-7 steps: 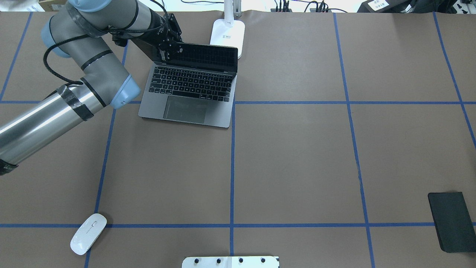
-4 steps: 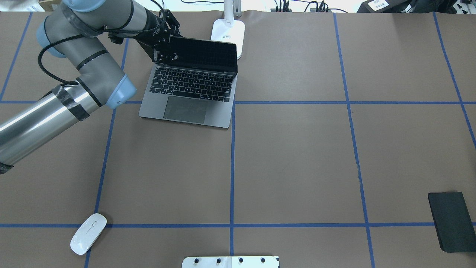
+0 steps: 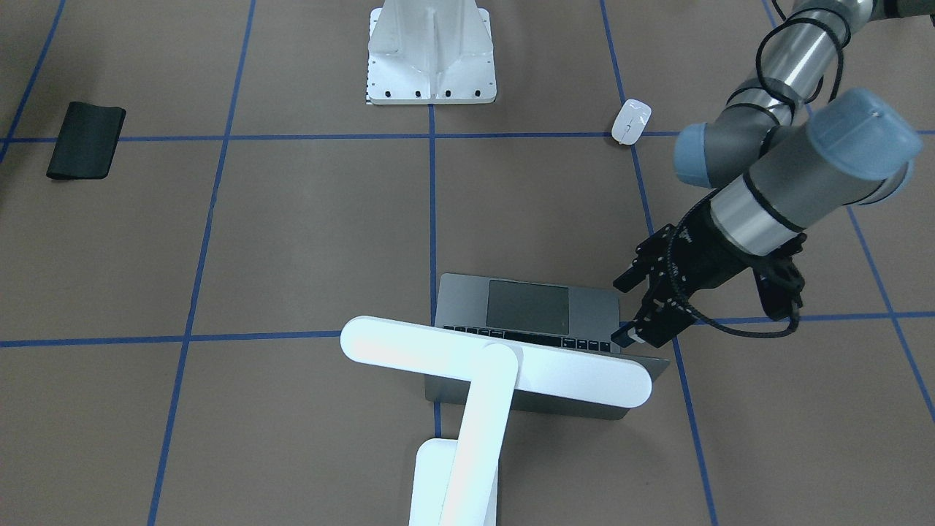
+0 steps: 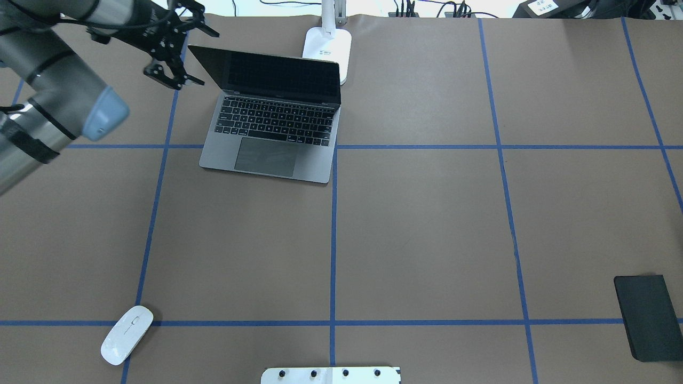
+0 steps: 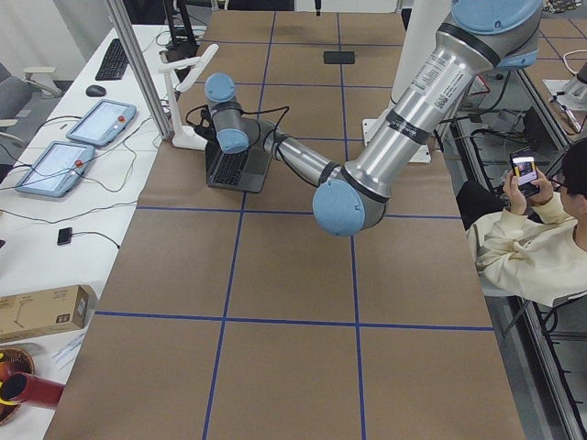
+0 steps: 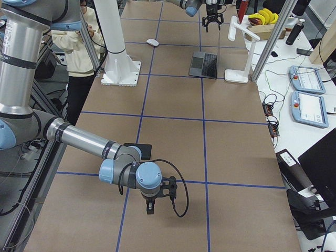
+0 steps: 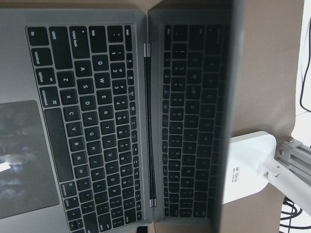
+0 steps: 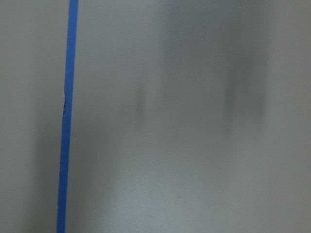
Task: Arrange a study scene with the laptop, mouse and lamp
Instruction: 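Release the laptop and withdraw the left gripper away from it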
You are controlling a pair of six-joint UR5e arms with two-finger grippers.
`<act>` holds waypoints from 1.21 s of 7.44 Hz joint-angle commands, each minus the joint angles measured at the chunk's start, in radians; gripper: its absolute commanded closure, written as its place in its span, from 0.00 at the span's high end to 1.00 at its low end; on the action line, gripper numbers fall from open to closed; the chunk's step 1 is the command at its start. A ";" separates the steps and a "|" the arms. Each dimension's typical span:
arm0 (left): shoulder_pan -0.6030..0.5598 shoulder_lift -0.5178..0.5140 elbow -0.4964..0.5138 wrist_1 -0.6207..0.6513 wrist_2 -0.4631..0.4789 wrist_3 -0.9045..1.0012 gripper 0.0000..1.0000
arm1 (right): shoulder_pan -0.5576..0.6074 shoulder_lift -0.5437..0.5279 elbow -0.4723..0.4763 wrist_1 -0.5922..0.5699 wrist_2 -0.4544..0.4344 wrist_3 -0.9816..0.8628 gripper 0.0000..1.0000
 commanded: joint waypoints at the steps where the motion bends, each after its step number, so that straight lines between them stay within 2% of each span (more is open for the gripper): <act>1: -0.129 0.094 -0.063 0.002 -0.094 0.215 0.99 | 0.000 0.003 0.004 0.010 0.002 0.005 1.00; 4: -0.273 0.275 -0.066 0.002 -0.207 0.690 0.99 | 0.000 0.005 0.001 0.001 0.053 0.023 1.00; 6: -0.291 0.331 -0.066 0.000 -0.215 0.850 0.99 | -0.003 0.006 -0.009 -0.005 0.099 0.060 1.00; 7: -0.304 0.382 -0.066 -0.001 -0.215 0.968 0.99 | -0.047 0.005 -0.011 -0.029 0.152 0.099 1.00; 9: -0.305 0.409 -0.071 -0.010 -0.212 1.053 0.99 | -0.150 0.003 -0.011 -0.066 0.273 0.127 1.00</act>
